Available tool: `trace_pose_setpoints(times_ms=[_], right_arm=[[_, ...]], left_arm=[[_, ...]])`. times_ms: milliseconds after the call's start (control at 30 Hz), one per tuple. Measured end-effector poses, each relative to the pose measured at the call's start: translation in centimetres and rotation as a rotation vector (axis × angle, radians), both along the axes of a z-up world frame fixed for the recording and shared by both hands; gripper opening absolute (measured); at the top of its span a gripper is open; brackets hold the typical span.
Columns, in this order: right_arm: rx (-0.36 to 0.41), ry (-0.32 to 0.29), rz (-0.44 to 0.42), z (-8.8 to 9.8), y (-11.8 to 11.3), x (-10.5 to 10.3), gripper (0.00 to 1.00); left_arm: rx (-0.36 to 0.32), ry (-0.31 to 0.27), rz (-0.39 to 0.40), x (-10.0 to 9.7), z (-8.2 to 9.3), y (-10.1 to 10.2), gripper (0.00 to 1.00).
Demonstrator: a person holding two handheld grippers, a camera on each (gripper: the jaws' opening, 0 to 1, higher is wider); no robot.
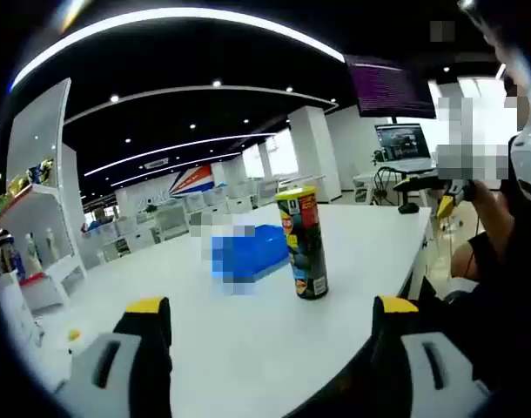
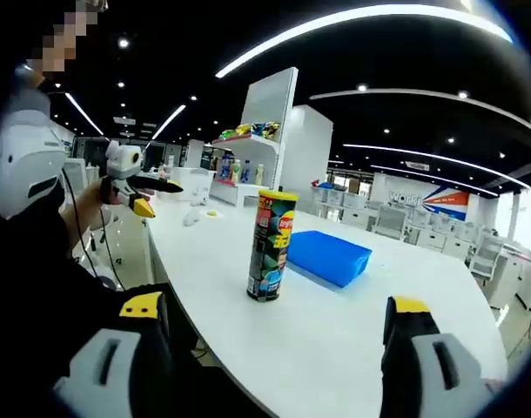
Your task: Open the lid of the chip container on the table, take out the chips, place them into the box in front of the container, and close the lid
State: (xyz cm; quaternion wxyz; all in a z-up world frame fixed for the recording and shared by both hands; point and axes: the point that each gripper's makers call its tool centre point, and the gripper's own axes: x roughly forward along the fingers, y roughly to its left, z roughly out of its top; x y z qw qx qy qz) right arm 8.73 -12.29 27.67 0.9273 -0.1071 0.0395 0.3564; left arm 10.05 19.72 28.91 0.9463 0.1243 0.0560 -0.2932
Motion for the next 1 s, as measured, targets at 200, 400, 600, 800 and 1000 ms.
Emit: trace_pose_setpoints(times_ms=[200, 400, 600, 800, 1000], right_arm=[[-0.03, 0.003, -0.018, -0.46, -0.41, 0.12, 0.96], [-0.033, 0.001, -0.021, -0.47, -0.56, 0.1, 0.96], [-0.031, -0.002, -0.021, -0.41, -0.55, 0.1, 0.96], [-0.042, 0.005, -0.021, -0.68, -0.46, 0.32, 0.95], [-0.045, 0.003, -0.023, -0.64, -0.41, 0.34, 0.95]], left_arm=[[0.004, -0.002, -0.002, -0.16, -0.07, -0.07, 0.95], [0.002, 0.0, 0.0, -0.13, -0.09, -0.04, 0.95], [0.0, 0.0, 0.0, -0.04, 0.01, -0.07, 0.95], [-0.002, 0.002, 0.0, 0.02, -0.07, 0.13, 0.95], [-0.003, 0.005, 0.01, 0.26, -0.26, 0.54, 0.95]])
